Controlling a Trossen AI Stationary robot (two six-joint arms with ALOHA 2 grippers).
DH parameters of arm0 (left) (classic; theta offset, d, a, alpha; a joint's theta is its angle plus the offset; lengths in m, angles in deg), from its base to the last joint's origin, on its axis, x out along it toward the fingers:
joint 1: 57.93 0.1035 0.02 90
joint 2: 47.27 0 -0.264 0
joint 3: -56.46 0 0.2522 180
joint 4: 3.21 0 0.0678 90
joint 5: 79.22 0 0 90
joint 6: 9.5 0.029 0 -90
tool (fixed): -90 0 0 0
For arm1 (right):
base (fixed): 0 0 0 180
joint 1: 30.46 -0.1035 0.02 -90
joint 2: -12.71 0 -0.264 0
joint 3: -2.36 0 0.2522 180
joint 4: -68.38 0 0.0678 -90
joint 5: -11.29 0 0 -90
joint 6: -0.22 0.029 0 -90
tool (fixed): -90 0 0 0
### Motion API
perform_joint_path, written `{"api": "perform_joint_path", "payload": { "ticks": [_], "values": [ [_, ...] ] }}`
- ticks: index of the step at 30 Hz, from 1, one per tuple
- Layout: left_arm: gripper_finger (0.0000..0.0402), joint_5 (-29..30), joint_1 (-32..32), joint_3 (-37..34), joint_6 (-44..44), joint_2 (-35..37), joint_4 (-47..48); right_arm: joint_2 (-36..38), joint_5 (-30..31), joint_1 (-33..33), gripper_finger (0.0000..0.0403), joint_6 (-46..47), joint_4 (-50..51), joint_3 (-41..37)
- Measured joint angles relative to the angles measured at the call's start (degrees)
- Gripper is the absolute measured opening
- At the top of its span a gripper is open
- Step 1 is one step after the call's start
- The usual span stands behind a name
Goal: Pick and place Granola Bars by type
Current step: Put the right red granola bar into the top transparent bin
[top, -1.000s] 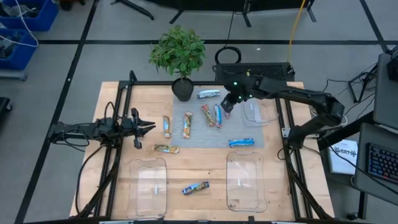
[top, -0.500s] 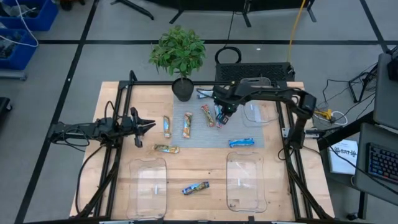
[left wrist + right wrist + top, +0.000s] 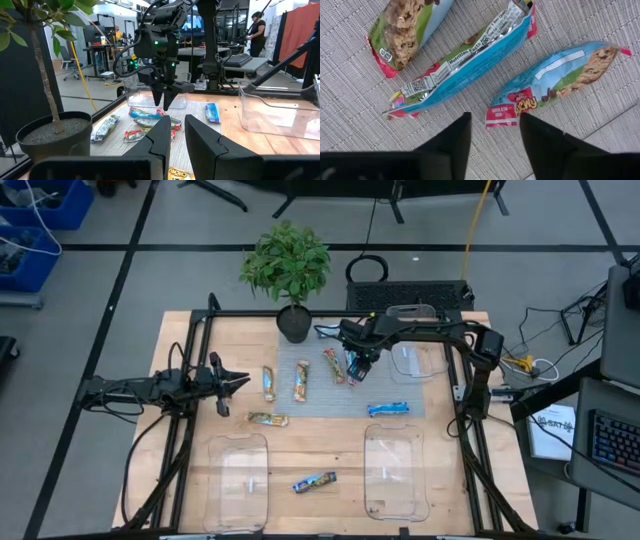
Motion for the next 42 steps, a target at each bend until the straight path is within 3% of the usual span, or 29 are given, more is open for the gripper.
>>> {"api": "perform_joint_path", "payload": {
  "ticks": [6, 21, 26, 38, 42],
  "values": [
    [0.0063, -0.02, -0.01, 0.04, 0.02, 0.00, 0.56, -0.02, 2.60, 0.07, 0.0193, 0.04, -0.36, 0.00],
    [0.0063, -0.02, -0.01, 0.09, 0.02, 0.01, 1.18, -3.96, 2.71, 0.17, 0.0175, 0.04, -3.02, -0.02],
    [0.0063, -0.05, -0.02, 0.09, 0.02, 0.00, 1.22, -3.96, 2.68, 0.58, 0.0141, 0.01, -2.69, -0.02],
    [0.0063, -0.14, 0.00, 0.09, 0.03, 0.02, 1.27, -3.96, 2.36, 0.52, 0.0015, -0.96, 1.79, -0.02],
    [0.0063, -0.28, -0.02, 0.09, 0.03, 0.02, 1.27, -3.96, 2.36, 0.32, 0.0003, -2.88, 0.76, -0.04]
  ]
}}
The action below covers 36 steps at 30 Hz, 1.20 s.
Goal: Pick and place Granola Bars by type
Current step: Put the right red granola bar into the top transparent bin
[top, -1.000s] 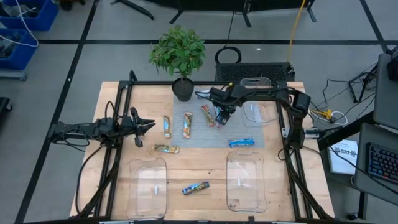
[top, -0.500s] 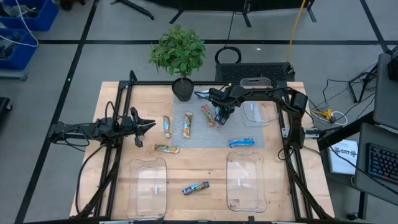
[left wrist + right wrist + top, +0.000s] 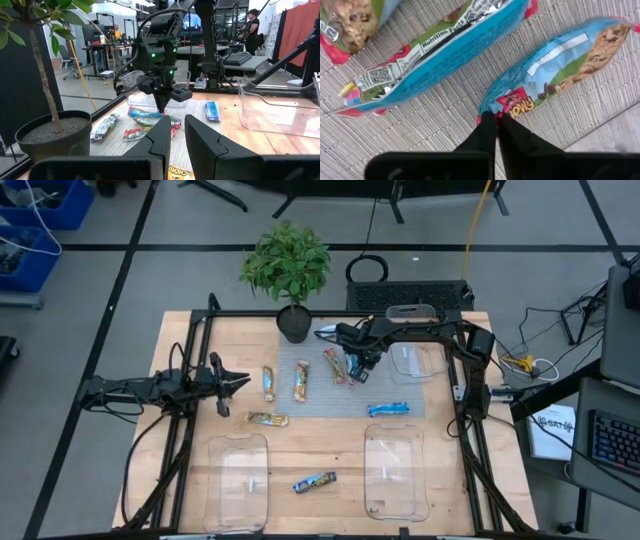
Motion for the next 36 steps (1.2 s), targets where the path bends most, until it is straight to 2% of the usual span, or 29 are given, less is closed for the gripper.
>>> {"api": "perform_joint_path", "payload": {
  "ticks": [5, 11, 20, 26, 30, 36],
  "values": [
    [0.0063, 0.02, 0.02, -0.02, 0.02, -0.02, 0.00, 0.54, 0.51, -0.79, 0.0001, -1.57, -1.91, -0.02],
    [0.0063, 0.02, 0.00, -0.02, 0.02, -0.01, 0.00, 4.72, 4.87, -1.73, 0.0000, -2.17, -1.73, -0.07],
    [0.0063, 0.02, 0.02, -0.04, 0.04, 0.00, 0.02, 17.55, 5.10, -3.63, 0.0000, -0.74, -3.77, -0.07],
    [0.0063, 0.04, 0.02, -0.04, 0.03, -0.01, 0.02, 26.86, 8.59, -6.99, 0.0000, -0.02, -5.34, -0.30],
    [0.0063, 0.02, 0.01, -0.04, 0.02, -0.02, 0.02, 32.80, 11.79, -8.92, 0.0000, 1.28, -7.53, -3.62],
    [0.0063, -0.24, 0.01, -0.07, 0.02, -0.01, 0.08, 41.63, 15.42, -9.46, 0.0000, 4.27, -11.55, -14.53]
  ]
}}
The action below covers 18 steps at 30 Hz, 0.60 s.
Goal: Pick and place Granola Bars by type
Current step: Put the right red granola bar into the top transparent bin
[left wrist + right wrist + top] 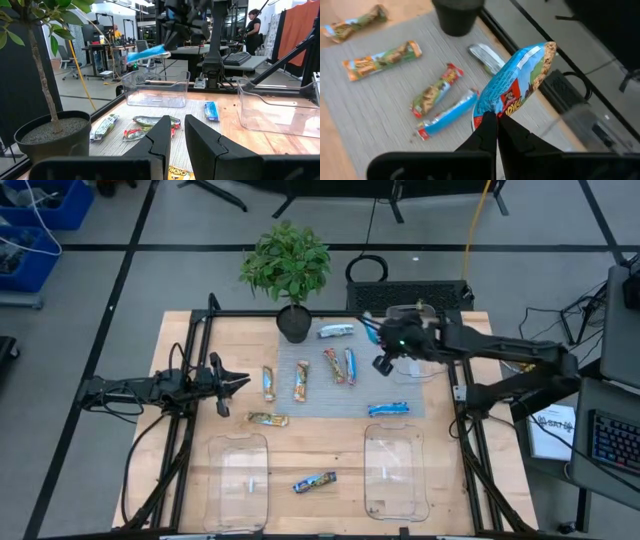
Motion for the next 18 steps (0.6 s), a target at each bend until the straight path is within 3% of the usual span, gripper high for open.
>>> {"api": "perform_joint_path", "payload": {
  "ticks": [9, 18],
  "values": [
    [0.0063, -0.01, -0.01, -0.02, 0.00, 0.01, -0.01, 12.59, 3.50, 1.44, 0.0000, 4.76, -5.50, -14.69],
    [0.0063, -0.07, 0.00, -0.02, 0.00, 0.01, -0.01, 19.54, 9.18, 1.64, 0.0000, 9.56, 2.19, -17.95]
  ]
}}
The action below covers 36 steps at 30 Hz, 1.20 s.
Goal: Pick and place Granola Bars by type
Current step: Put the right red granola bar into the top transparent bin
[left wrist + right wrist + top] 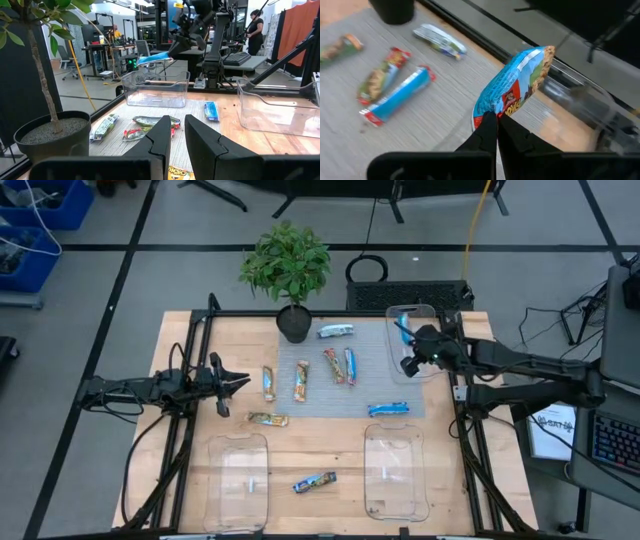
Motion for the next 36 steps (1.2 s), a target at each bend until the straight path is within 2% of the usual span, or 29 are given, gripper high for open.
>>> {"api": "perform_joint_path", "payload": {
  "ticks": [7, 22, 24, 31, 36],
  "values": [
    [0.0063, 0.00, -0.01, 0.00, 0.00, 0.00, 0.00, -1.98, -4.49, 4.46, 0.0000, 5.08, 10.64, -0.02],
    [0.0063, 0.02, -0.01, 0.00, 0.00, 0.00, 0.00, -8.21, -5.23, 11.17, 0.0000, 5.31, 14.63, -0.02],
    [0.0063, 0.02, -0.01, 0.00, 0.00, 0.01, 0.00, -9.13, -5.39, 12.30, 0.0000, 4.31, 13.04, -0.54],
    [0.0063, 0.02, 0.01, 0.00, 0.00, 0.00, 0.00, -10.87, -13.98, 16.80, 0.0000, -1.02, -0.52, -6.75],
    [0.0063, 0.02, 0.00, 0.00, 0.00, 0.00, 0.00, -11.55, -14.04, 19.34, 0.0000, -2.62, -2.41, -9.48]
  ]
}}
